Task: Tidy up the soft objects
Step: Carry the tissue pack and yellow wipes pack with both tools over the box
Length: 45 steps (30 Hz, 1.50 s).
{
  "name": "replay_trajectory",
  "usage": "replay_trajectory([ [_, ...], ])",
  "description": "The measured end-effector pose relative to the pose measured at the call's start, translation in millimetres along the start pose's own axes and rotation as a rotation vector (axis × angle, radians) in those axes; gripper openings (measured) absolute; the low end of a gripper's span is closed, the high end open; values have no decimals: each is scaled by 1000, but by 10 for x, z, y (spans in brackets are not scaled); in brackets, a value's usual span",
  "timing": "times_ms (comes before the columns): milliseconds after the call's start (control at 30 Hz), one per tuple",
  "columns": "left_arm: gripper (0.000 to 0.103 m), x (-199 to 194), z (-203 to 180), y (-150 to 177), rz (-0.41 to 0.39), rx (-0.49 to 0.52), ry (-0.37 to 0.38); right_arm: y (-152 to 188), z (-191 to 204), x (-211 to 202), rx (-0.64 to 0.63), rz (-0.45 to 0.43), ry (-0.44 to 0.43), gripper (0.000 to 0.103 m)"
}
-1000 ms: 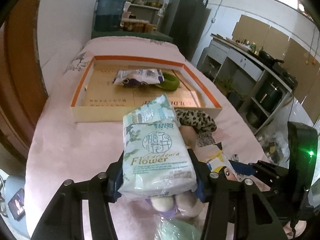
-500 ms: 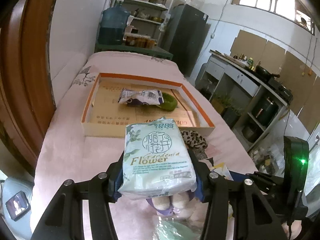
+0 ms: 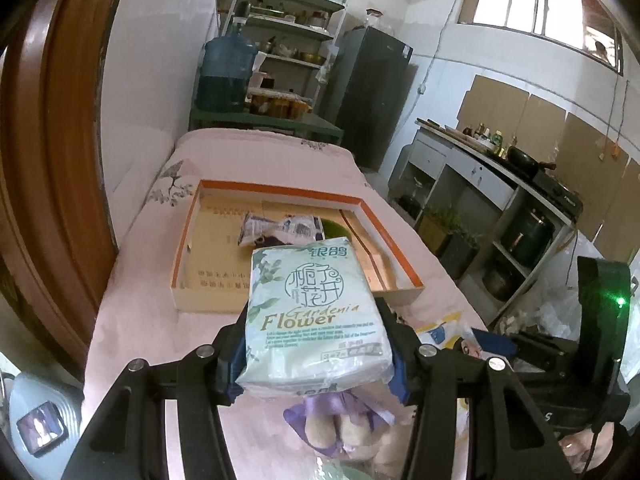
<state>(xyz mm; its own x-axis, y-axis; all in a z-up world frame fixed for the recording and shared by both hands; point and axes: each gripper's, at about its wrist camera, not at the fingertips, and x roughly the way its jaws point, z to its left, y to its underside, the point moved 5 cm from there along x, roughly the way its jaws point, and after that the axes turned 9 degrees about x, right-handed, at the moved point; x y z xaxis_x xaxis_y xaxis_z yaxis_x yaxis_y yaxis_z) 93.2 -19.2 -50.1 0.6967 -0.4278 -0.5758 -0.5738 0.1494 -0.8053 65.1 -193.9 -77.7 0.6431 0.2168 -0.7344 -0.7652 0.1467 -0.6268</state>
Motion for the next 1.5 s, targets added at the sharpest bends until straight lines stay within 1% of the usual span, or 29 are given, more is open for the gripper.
replay_trajectory([
  [300, 54, 21, 94, -207, -22, -7, -32, -319, 52, -25, -29, -33, -13, 57],
  [667, 54, 199, 190, -481, -34, -1, -68, -673, 63, 76, -19, -59, -29, 57],
  [1033, 54, 489, 359, -738, -31, -2, -111, -1072, 10, 315, 7, -66, -40, 57],
  [1500, 54, 873, 688, -922, -4, -36, -156, -1359, -108, 649, 11, -50, -20, 57],
])
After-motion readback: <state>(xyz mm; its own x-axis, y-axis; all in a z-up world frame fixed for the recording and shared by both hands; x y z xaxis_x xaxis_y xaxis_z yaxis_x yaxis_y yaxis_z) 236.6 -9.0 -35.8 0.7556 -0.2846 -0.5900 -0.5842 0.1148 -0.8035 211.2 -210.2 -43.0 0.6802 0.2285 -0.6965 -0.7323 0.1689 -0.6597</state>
